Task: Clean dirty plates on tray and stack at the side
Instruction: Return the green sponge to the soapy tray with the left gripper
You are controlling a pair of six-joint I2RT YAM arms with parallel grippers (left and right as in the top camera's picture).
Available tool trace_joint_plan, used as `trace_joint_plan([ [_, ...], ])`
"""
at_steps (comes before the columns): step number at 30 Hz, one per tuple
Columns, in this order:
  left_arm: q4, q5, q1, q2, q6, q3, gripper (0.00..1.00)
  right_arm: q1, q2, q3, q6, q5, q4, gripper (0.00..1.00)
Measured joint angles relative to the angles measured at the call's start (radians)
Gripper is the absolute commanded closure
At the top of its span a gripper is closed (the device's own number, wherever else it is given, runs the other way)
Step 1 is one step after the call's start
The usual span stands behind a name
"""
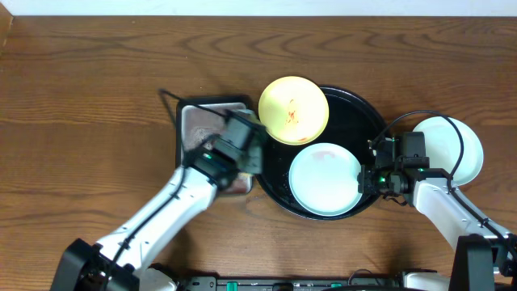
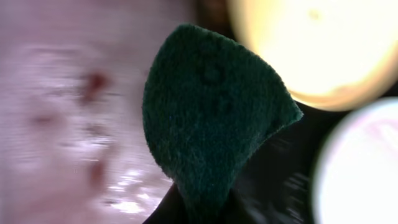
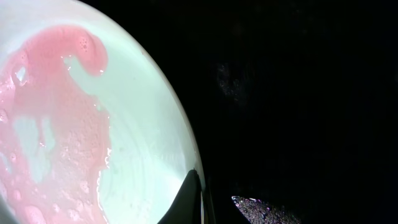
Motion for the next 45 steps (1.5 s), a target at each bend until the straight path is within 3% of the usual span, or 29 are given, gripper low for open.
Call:
trace_joint_plan([
  [5, 0.0, -0.02, 0.138, 0.04, 0.046, -0.001, 0.93, 0.0, 0.0, 0.0, 0.0, 0.0, 0.001, 0.99],
  [14, 0.023, -0.029, 0.247, 0.198, 0.11, -0.005, 0.91, 0.0, 0.0, 0.0, 0.0, 0.0, -0.002, 0.99],
  [16, 0.017, -0.029, 0.269, 0.218, 0.117, -0.009, 0.83, 0.0, 0.0, 0.0, 0.0, 0.0, -0.002, 0.99],
  [17, 0.012, -0.029, 0.277, 0.224, 0.119, -0.01, 0.65, 0.0, 0.0, 0.0, 0.0, 0.0, -0.002, 0.99],
  [18, 0.008, -0.03, 0.284, 0.228, 0.121, -0.011, 0.55, 0.0, 0.0, 0.0, 0.0, 0.0, -0.002, 0.99],
  [21, 0.003, -0.032, 0.293, 0.229, 0.122, -0.011, 0.46, 0.0, 0.0, 0.0, 0.0, 0.0, -0.002, 0.99],
  [34, -0.022, -0.033, 0.302, 0.229, 0.125, -0.011, 0.46, 0.0, 0.0, 0.0, 0.0, 0.0, -0.002, 0.99],
  [45, -0.06, -0.037, 0.406, 0.229, 0.146, -0.011, 0.46, 0.0, 0.0, 0.0, 0.0, 0.0, -0.002, 0.99],
])
